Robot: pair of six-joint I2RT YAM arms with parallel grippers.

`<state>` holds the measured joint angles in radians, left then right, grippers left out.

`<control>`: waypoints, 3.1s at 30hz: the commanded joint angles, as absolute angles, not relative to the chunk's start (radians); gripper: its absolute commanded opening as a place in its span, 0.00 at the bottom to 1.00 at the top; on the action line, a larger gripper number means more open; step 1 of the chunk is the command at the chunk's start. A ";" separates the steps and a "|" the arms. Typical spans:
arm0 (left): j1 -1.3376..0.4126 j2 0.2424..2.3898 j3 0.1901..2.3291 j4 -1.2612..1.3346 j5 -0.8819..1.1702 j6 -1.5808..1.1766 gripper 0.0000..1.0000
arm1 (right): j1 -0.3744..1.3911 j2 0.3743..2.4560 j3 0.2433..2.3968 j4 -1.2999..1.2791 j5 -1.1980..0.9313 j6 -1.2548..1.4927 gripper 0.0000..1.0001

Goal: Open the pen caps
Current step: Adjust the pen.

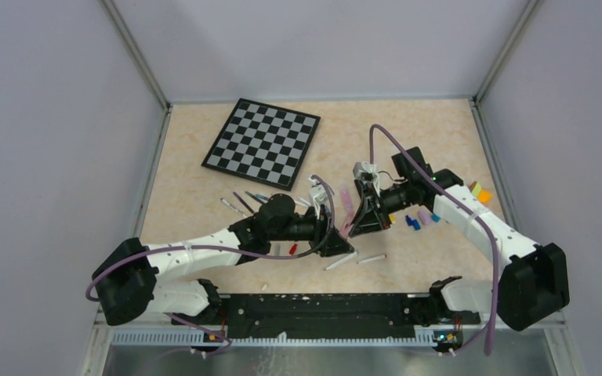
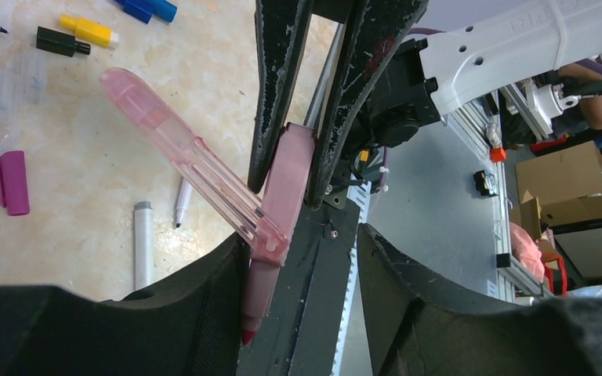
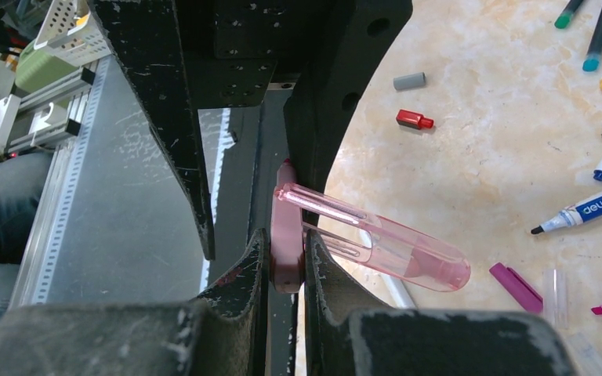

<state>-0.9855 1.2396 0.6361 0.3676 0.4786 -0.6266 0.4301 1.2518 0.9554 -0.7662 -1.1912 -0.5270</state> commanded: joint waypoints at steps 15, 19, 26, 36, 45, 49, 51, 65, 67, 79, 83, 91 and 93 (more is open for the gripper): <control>-0.965 1.175 0.642 0.382 0.536 -0.553 0.56 | 0.440 1.262 0.954 -0.734 -1.178 -0.531 0.00; -0.960 1.172 0.639 0.373 0.535 -0.551 0.53 | 0.442 1.263 0.954 -0.735 -1.177 -0.531 0.00; -0.956 1.170 0.634 0.351 0.531 -0.543 0.43 | 0.442 1.264 0.954 -0.734 -1.174 -0.531 0.00; -0.954 1.161 0.624 0.338 0.527 -0.542 0.24 | 0.443 1.267 0.951 -0.734 -1.170 -0.531 0.00; -0.953 1.172 0.630 0.344 0.575 -0.523 0.00 | 0.445 1.267 0.948 -0.724 -1.168 -0.521 0.00; -0.953 1.166 0.636 0.311 0.593 -0.486 0.00 | 0.445 1.259 0.957 -0.734 -1.172 -0.527 0.24; -0.953 1.163 0.647 0.267 0.604 -0.449 0.00 | 0.445 1.249 0.970 -0.768 -1.174 -0.567 0.40; -0.966 1.130 0.793 -0.162 0.730 -0.015 0.00 | 0.389 1.205 0.964 -1.060 -1.348 -1.153 0.71; -0.979 1.128 0.824 -0.218 0.721 0.064 0.00 | 0.397 1.234 0.990 -1.099 -1.335 -1.229 0.71; -1.063 1.200 0.992 -0.488 0.565 0.275 0.00 | 0.479 1.405 1.170 -1.353 -1.299 -1.525 0.78; -1.076 1.197 0.992 -0.501 0.552 0.285 0.00 | 0.477 1.407 1.199 -1.368 -1.270 -1.506 0.78; -1.088 1.181 1.007 -0.500 0.559 0.291 0.00 | 0.495 1.432 1.181 -1.350 -1.292 -1.474 0.78; -1.096 1.186 1.013 -0.493 0.563 0.290 0.00 | 0.509 1.446 1.189 -1.350 -1.294 -1.476 0.78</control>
